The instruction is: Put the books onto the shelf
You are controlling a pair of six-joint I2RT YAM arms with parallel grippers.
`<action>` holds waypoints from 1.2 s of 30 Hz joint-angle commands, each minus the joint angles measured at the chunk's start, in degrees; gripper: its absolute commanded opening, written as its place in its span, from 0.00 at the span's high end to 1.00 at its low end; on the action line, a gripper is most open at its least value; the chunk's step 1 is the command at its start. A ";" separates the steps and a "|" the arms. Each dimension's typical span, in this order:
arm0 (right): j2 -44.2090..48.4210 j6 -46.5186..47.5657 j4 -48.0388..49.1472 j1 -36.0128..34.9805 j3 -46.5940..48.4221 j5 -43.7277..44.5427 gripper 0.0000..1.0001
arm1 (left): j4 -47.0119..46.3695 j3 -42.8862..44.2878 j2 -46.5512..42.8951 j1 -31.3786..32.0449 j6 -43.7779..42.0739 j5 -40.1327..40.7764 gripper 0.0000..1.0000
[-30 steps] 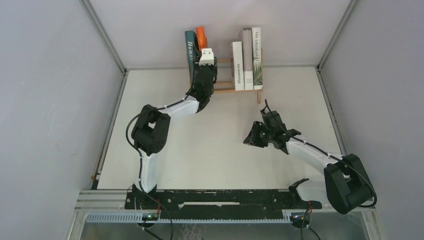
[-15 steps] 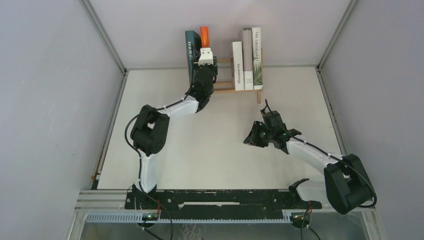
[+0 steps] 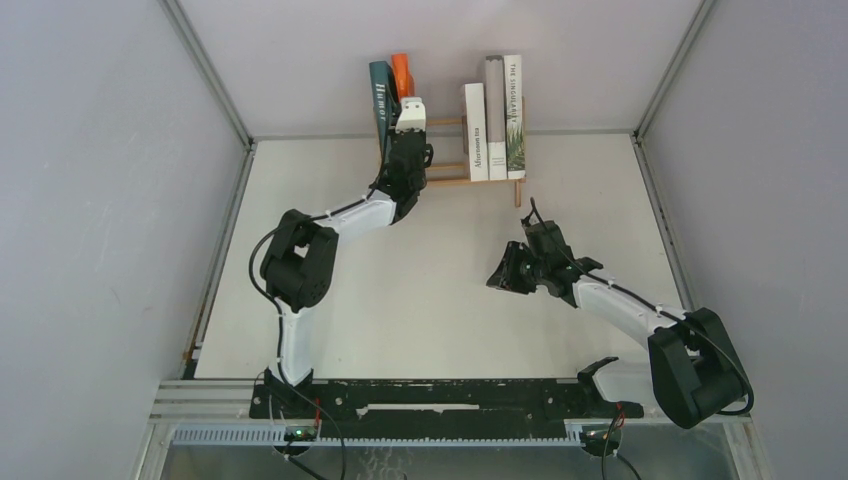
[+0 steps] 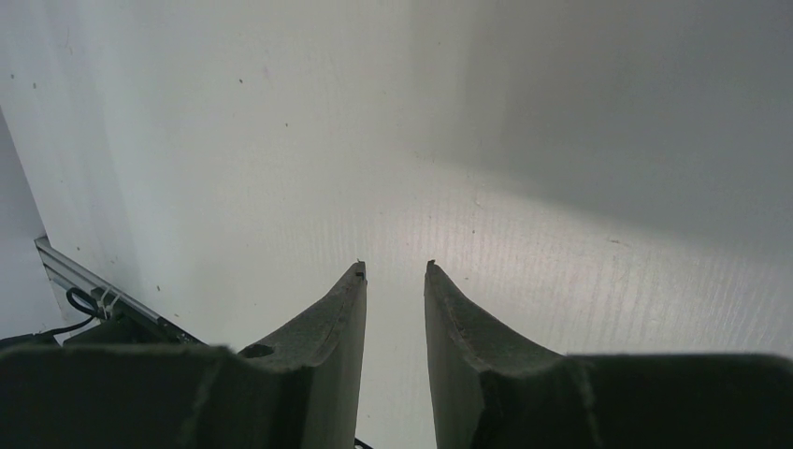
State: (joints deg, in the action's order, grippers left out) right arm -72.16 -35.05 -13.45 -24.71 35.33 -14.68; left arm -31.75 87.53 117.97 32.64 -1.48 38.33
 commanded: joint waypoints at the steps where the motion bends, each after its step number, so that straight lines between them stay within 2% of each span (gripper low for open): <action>1: 0.66 -0.29 1.65 0.20 2.81 0.32 0.64 | 1.19 1.44 -1.95 -1.18 -1.13 1.66 0.83; 7: -0.55 -0.29 1.54 -0.84 2.79 1.04 0.64 | -6.28 -2.17 -3.18 -1.11 -2.38 1.55 0.88; 15: -1.95 -0.15 3.23 -1.11 2.81 1.01 0.64 | -18.58 -4.92 -3.08 -0.90 -9.27 2.60 0.93; 21: -3.73 0.24 4.53 -1.10 2.77 0.55 0.64 | -24.30 -5.69 -2.28 -0.79 -12.13 1.77 0.95; 36: -5.70 1.14 7.59 -1.08 0.52 -0.26 0.64 | -27.84 -4.96 3.37 -0.15 -12.82 2.43 0.92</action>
State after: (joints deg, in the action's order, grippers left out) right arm -77.62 -34.89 -9.17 -25.54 36.05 -14.28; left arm -55.27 82.24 120.11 32.86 -12.53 38.37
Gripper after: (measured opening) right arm 0.365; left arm 0.266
